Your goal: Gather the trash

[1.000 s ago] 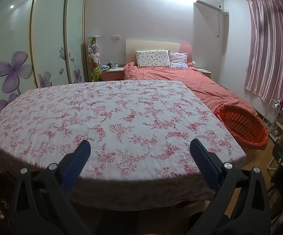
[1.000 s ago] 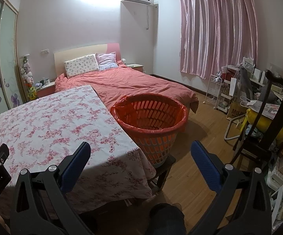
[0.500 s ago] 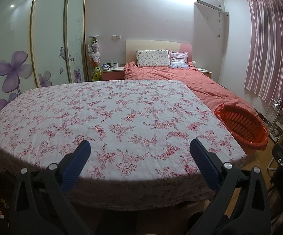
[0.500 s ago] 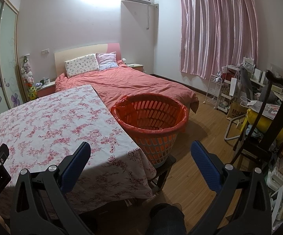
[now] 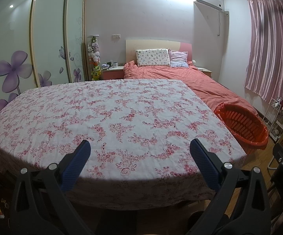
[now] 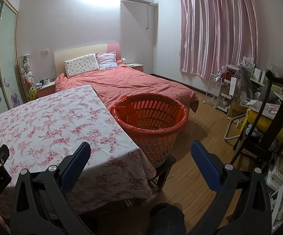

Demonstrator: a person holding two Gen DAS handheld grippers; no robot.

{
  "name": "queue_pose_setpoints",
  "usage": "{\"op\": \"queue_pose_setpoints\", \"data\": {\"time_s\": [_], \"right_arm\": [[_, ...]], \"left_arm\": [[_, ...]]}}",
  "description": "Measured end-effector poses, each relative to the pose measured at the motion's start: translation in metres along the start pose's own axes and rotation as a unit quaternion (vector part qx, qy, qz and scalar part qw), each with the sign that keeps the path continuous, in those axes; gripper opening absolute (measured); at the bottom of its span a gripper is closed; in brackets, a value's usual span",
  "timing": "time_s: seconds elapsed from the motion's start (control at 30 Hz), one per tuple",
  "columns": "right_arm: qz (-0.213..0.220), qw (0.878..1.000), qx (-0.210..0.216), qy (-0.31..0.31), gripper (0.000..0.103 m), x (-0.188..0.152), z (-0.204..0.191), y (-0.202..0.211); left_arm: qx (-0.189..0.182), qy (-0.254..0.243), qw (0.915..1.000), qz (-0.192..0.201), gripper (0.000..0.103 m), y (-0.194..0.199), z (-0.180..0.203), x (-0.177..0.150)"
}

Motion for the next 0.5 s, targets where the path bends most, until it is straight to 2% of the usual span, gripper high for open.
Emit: {"op": "queue_pose_setpoints", "data": {"time_s": [0.5], "right_arm": [[0.000, 1.000, 0.000, 0.000, 0.101, 0.0004, 0.0003, -0.0001]], "left_arm": [[0.000, 0.001, 1.0000, -0.001, 0.099, -0.0006, -0.0001, -0.0004]]}}
Point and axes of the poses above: each gripper's, at about its wrist camera, not at the fingertips, and y roughly against the way its jaws point, z to its right, x to its top, the point moved 3 cm from there along -y, roughly the way its jaws point, and after that the axes turned 3 degrees about y, right-handed, at the moved point
